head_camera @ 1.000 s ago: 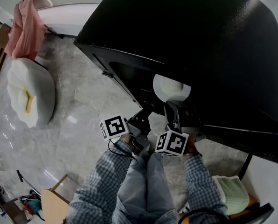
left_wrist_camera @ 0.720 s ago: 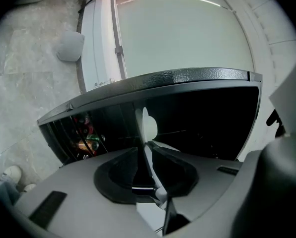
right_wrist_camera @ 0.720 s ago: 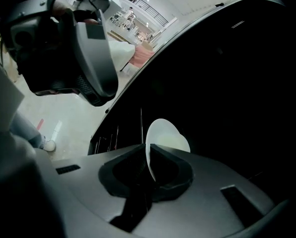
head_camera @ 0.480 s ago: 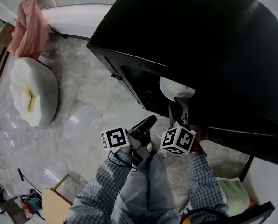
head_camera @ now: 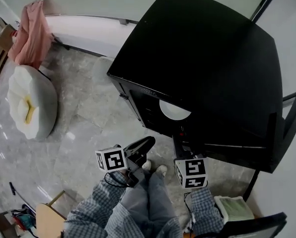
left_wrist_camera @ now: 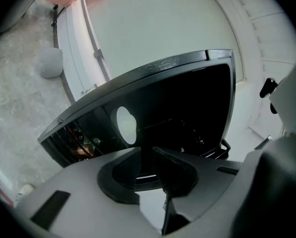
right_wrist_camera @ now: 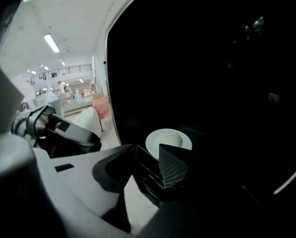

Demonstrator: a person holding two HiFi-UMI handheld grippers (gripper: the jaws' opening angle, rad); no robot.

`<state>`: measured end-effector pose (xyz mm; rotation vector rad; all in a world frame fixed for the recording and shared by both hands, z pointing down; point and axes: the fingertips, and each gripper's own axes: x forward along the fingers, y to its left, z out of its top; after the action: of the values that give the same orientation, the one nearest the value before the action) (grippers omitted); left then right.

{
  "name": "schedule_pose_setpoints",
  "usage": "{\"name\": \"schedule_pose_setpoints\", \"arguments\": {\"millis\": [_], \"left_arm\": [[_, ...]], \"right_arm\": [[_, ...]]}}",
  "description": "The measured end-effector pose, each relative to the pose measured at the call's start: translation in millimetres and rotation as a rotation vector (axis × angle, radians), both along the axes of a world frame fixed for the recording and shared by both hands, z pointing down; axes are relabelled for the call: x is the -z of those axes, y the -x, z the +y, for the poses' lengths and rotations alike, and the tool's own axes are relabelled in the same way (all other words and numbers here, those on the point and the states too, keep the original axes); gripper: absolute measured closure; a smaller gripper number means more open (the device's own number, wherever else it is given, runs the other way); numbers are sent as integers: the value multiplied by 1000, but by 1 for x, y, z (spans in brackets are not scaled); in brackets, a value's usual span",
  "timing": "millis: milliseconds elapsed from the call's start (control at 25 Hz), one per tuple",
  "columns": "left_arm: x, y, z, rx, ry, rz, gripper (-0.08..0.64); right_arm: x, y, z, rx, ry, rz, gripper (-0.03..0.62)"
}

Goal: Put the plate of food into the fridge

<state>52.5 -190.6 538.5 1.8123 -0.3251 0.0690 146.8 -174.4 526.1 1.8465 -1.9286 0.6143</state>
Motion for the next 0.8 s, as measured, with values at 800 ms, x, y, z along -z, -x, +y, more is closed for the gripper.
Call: {"name": "schedule_pose_setpoints", "arguments": {"millis": [800], "left_arm": [[158,-11,41,-188,-304,106,554]], "right_arm": [[139,19,60,-31,-222,-297,585]]}}
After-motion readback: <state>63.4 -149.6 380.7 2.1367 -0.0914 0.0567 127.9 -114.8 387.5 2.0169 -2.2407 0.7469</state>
